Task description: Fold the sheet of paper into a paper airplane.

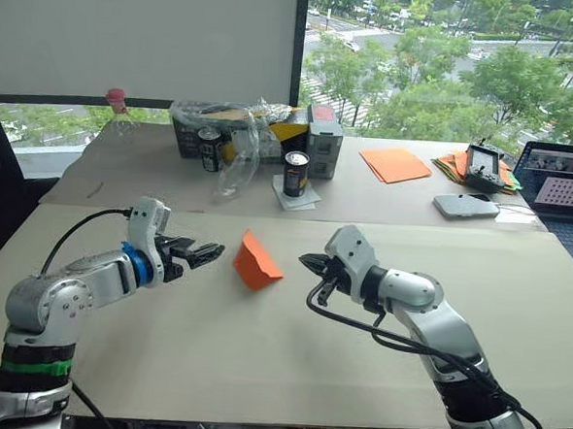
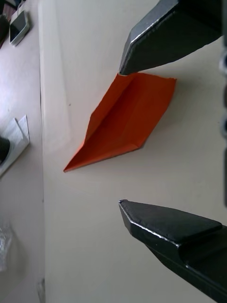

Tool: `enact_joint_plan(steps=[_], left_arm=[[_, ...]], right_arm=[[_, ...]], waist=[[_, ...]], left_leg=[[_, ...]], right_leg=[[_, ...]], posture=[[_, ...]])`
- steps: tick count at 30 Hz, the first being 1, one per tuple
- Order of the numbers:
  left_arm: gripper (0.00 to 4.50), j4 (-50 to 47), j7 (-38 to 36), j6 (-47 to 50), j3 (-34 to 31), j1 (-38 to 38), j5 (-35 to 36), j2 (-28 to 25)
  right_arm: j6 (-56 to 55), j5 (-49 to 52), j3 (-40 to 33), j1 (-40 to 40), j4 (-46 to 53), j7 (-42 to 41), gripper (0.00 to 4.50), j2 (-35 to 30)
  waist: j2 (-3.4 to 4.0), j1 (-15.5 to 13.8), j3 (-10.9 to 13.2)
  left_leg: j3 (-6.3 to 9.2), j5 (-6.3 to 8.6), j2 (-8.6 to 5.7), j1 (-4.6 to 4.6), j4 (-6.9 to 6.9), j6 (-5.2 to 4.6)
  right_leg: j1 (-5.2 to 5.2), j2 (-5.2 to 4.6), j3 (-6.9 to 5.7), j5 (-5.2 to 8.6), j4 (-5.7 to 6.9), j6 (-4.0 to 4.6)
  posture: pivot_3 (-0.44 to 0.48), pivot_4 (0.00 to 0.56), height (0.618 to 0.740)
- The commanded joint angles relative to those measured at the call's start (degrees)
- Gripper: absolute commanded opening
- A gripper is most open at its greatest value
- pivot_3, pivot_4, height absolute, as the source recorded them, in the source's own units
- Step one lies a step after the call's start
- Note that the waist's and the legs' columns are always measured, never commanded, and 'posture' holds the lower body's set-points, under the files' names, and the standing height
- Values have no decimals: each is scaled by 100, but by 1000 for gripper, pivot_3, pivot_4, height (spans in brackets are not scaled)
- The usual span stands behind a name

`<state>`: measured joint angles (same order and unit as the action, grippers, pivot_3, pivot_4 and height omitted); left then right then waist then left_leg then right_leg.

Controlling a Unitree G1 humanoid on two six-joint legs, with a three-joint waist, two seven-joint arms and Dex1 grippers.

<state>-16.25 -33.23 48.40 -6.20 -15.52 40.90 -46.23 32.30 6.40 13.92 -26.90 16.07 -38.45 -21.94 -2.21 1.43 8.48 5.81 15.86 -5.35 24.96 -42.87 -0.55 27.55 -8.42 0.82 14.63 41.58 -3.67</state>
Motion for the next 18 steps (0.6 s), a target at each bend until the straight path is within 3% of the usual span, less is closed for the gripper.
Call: enact_joint_plan(steps=[1, 6, 12, 18], left_arm=[[4500, -172, -937, -915, 265, 394, -505, -216], [4500, 126, -1212, -1279, 187, 476, -781, -176], [4500, 275, -1419, -1380, 151, 441, -919, -120], [4500, 300, -1421, -1349, 33, 488, -955, -80]], right_arm=[[117, 59, 185, -201, 148, 83, 1536, 225], [240, -318, 714, -468, -220, 291, 3273, 506], [99, -577, 1009, -1000, -1285, 554, 3273, 1146], [-171, -923, 836, -1341, -2281, 1158, 3273, 1493]], waist=[[7, -2, 2], [8, -53, 3], [8, -20, 3], [8, -1, 3]], left_leg=[[0, 4, 2, 0, 3, -8], [9, 18, 3, 12, -1, -35], [9, 18, 1, 13, 0, -34], [8, 15, -2, 21, -1, -30]], right_leg=[[2, 0, -1, 1, 1, 1], [18, 3, -12, -1, 6, 6], [28, 3, -13, -2, 15, 6], [50, 2, -11, -2, 38, 6]], posture=[[0, 150, 670], [0, 150, 670], [0, 150, 670], [0, 150, 670]])
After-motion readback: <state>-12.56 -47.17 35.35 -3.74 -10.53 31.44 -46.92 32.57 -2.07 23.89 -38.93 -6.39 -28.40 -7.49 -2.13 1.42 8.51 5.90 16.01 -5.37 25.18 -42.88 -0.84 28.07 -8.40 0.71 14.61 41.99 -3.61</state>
